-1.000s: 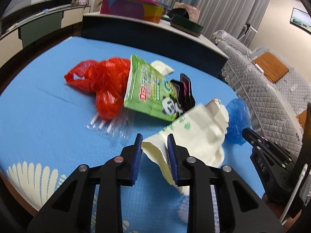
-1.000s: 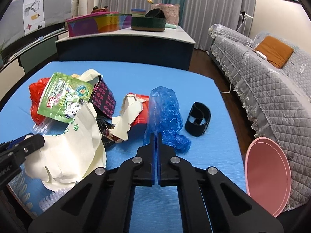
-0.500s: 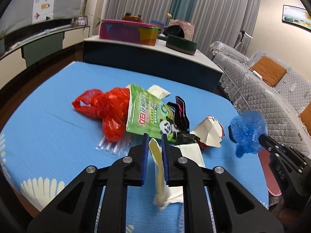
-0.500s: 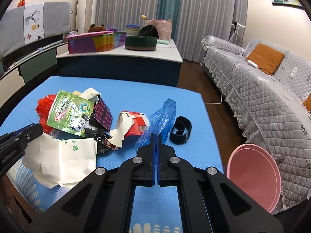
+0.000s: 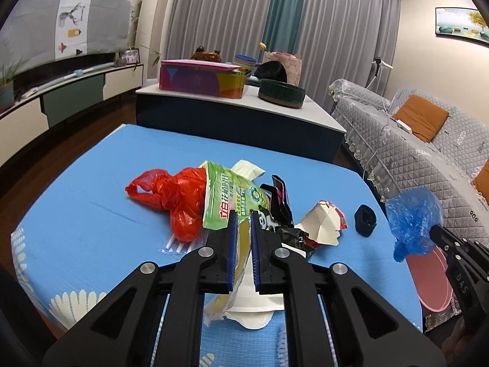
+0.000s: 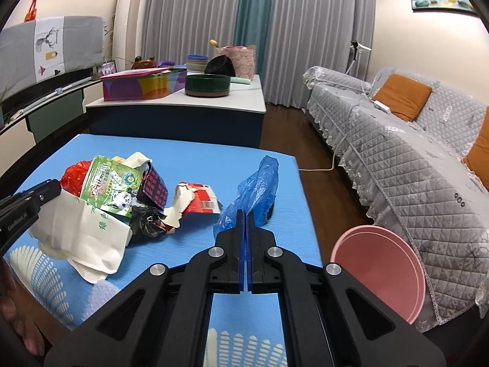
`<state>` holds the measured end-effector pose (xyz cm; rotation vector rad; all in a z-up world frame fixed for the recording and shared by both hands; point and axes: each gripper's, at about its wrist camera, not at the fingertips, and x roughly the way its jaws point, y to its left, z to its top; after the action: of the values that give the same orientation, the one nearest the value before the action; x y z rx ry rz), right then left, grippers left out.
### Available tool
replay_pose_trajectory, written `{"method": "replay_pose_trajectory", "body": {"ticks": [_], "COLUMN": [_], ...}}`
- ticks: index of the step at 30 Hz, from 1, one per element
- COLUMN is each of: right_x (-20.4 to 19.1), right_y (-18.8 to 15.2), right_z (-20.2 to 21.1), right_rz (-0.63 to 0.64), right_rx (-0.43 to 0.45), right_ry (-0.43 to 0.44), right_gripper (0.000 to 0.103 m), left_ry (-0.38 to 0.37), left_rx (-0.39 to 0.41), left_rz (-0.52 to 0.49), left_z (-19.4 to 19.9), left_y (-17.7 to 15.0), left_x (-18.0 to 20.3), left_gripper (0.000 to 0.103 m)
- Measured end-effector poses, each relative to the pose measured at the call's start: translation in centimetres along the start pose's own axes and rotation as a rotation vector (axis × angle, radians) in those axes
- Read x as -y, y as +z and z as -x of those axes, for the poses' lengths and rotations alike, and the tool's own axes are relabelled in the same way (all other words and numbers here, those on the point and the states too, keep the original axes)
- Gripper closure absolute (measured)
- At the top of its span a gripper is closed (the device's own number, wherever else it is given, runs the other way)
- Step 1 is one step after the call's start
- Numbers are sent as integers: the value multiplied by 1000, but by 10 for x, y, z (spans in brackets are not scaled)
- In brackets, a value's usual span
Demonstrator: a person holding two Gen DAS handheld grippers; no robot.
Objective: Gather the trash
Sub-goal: 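Carry both held items over the pink bin with both tools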
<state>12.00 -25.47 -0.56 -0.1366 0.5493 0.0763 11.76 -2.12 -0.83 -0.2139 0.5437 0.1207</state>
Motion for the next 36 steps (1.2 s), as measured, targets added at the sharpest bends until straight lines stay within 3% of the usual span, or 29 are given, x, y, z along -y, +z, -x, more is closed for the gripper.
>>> {"method": "replay_pose_trajectory", "body": {"ticks": [10, 20, 36], "right_x": [21, 44, 112], "right_y": [-2, 2, 18], "right_z": [15, 35, 49], "right_rz": [-43, -90, -171], "right_rx": [15, 56, 69], "right_ry": [-23, -20, -72], "right_gripper": [102, 102, 102], "left_ry": [14, -22, -156], "left_rx": [53, 58, 41], "left_rz": [-73, -153, -234], "left_z": [17, 35, 40], "left_y": [9, 27, 50], "left_x": [15, 39, 113], "left_gripper": [95, 95, 95]}}
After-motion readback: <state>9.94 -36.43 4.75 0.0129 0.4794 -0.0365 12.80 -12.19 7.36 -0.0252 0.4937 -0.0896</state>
